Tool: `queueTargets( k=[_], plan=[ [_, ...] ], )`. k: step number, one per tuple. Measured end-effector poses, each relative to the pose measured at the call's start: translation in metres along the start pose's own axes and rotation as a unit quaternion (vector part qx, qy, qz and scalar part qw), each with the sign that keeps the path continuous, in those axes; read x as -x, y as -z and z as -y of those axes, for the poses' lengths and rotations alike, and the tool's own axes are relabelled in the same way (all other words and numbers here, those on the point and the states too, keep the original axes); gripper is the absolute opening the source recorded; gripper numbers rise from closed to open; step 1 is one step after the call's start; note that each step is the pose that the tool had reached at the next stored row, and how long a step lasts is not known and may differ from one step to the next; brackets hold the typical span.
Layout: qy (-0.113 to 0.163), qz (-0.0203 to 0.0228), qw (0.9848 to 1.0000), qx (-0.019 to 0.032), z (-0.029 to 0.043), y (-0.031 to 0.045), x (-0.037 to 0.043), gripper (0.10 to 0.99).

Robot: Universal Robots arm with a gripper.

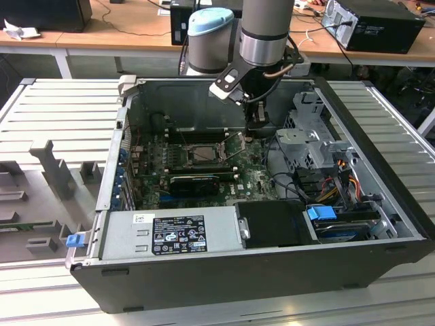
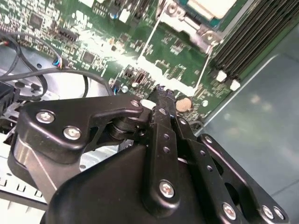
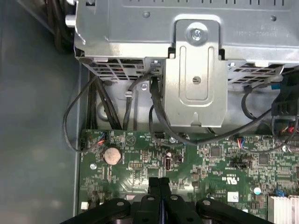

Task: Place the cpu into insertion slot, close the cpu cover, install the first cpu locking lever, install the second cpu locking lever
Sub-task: 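Close the cpu cover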

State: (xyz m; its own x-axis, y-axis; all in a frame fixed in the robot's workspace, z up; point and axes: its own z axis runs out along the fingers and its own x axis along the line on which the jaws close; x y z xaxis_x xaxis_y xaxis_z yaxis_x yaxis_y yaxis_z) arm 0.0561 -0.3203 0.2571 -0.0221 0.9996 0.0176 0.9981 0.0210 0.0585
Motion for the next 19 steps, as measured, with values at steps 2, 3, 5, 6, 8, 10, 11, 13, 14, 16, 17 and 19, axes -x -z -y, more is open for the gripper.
queueTargets(
  k=[2,3,5,6,8,10,11,13,14,16,17,19],
  plan=[
    [-0.006,0.0004,1.0,-0.0001,-0.003,-0.0061,0.0002,0.106],
    [-0.009,0.0006,1.0,0.0,-0.0035,-0.0076,0.0002,0.106],
    [-0.014,0.0009,0.9999,0.0,-0.0037,-0.0106,0.0003,0.106],
    [-0.014,0.0009,0.9999,-0.0008,-0.0035,-0.0111,0.0003,0.106],
    [-0.014,0.0009,0.9999,-0.0015,0.0001,-0.0114,0.0002,0.106],
    [-0.014,0.0009,0.9999,-0.0018,0.0026,-0.0114,0.0002,0.106],
    [-0.014,0.0008,0.9999,-0.0019,0.0039,-0.0114,0.0002,0.106],
    [-0.014,0.0009,0.9999,-0.0019,0.0049,-0.0113,0.0001,0.106],
    [-0.014,0.0009,0.9999,-0.0019,0.0064,-0.0112,0.0001,0.106],
    [-0.014,0.0009,0.9999,-0.0019,0.0091,-0.0111,0.0001,0.106],
    [-0.015,0.0008,0.9999,-0.0019,0.0096,-0.011,0.0001,0.106],
    [-0.014,0.0009,0.9999,-0.0019,0.0106,-0.011,0.0,0.106]
  ],
)
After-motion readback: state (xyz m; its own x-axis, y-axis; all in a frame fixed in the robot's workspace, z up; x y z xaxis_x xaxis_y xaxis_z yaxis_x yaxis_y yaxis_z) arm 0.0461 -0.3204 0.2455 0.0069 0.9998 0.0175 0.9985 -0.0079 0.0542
